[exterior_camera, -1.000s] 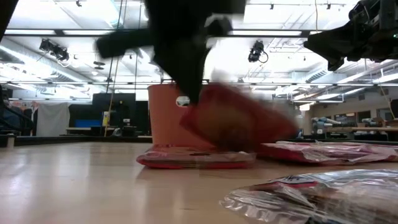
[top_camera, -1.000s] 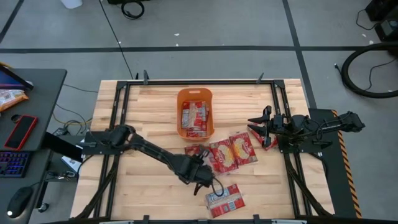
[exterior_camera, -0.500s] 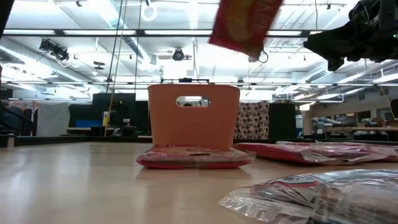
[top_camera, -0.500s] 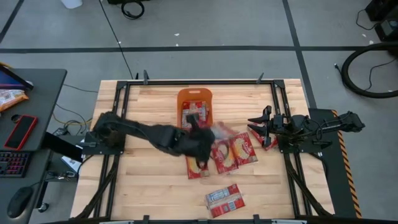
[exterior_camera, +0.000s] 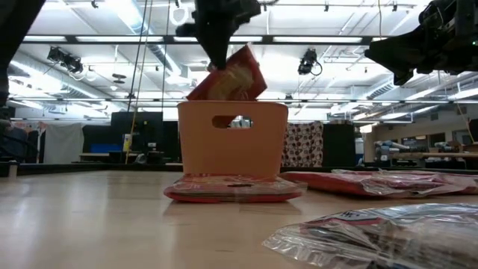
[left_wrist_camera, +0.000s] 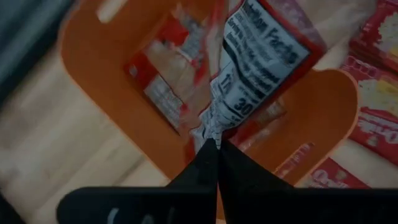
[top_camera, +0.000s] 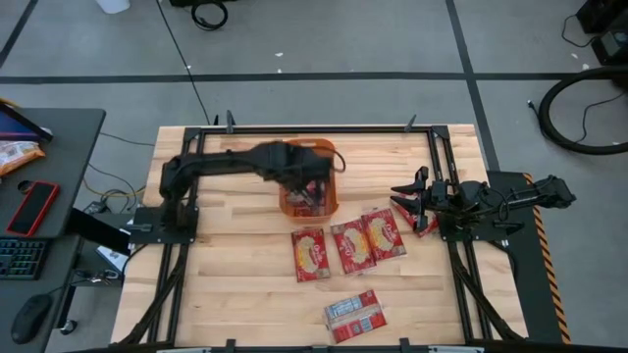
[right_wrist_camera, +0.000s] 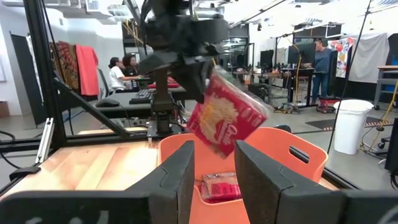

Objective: Sort popcorn bags into baskets
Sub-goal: Put the popcorn bag into the orange bin

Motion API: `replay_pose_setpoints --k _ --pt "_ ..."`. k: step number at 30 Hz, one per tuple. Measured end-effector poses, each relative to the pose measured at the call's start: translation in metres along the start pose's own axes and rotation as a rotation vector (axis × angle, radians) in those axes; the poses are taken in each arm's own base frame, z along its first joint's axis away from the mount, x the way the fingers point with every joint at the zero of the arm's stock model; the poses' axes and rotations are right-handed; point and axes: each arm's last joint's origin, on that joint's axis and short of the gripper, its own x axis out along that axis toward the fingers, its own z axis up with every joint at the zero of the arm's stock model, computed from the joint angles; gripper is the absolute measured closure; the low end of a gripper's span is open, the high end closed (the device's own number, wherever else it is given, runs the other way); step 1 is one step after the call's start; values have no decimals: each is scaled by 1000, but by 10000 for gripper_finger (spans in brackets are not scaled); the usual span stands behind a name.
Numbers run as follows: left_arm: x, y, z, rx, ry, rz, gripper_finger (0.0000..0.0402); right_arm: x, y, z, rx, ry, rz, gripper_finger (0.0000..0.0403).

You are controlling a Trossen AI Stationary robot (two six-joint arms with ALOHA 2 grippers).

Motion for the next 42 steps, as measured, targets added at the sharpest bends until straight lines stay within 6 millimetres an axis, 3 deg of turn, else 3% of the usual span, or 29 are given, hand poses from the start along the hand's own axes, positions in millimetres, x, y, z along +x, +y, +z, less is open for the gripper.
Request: replay_pose_setpoints --k 8,14,19,30,34,42 --pt "13 35 20 -107 139 -63 397 0 0 0 0 0 0 283" --pt "19 41 25 -140 188 -116 397 0 0 0 0 0 0 283" --pt "20 49 24 -154 212 -57 395 0 0 0 0 0 0 283" --pt "19 52 22 -219 202 12 311 0 0 0 0 0 0 283" --pt "19 40 26 -98 165 -106 303 0 0 0 0 0 0 284" --pt "4 -9 12 311 24 -316 306 0 0 0 0 0 0 284"
